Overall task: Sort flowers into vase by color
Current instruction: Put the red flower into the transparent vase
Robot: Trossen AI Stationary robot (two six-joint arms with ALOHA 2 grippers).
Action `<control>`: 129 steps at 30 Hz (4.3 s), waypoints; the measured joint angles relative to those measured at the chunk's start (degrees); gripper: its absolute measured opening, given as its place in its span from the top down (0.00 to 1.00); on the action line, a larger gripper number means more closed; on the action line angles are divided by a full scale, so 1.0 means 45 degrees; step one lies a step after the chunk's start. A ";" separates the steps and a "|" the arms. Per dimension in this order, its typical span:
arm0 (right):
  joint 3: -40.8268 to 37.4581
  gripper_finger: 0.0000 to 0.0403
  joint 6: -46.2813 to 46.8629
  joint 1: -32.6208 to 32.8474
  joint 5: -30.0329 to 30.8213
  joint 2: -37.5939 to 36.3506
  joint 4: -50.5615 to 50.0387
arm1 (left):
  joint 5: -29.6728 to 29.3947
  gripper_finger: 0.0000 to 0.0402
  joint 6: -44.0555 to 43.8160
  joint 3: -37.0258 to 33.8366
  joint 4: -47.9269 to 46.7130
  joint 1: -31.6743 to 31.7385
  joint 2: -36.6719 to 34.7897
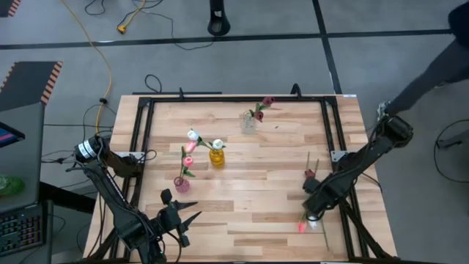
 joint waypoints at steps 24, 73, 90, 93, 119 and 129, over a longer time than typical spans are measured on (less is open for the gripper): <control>-0.0803 0.56 0.0398 0.0270 0.0633 0.0985 0.1590 | 0.0000 0.66 -0.0010 0.0000 0.0000 0.0000 0.0000; 0.2050 0.89 -0.3109 -0.0531 1.1600 -0.3619 0.1307 | -0.0053 0.66 -0.0243 0.0000 0.0006 -0.0003 0.0000; 0.2140 0.89 -1.7451 -0.2906 1.5920 -0.3187 1.2315 | -0.0070 0.66 -0.0243 0.0000 0.0005 0.0000 0.0000; 0.2140 0.89 -1.9233 -0.3812 1.4469 -0.3052 1.3986 | -0.0073 0.66 -0.0199 0.0000 0.0005 -0.0002 0.0000; 0.2136 0.89 -2.1702 -0.9821 0.8934 -0.3086 1.4953 | -0.0104 0.66 -0.0468 0.0000 0.0005 0.0010 0.0000; 0.2136 0.89 -2.1353 -1.1354 0.6274 -0.2704 1.6607 | -0.0107 0.66 -0.0728 0.0000 0.0005 0.0010 0.0000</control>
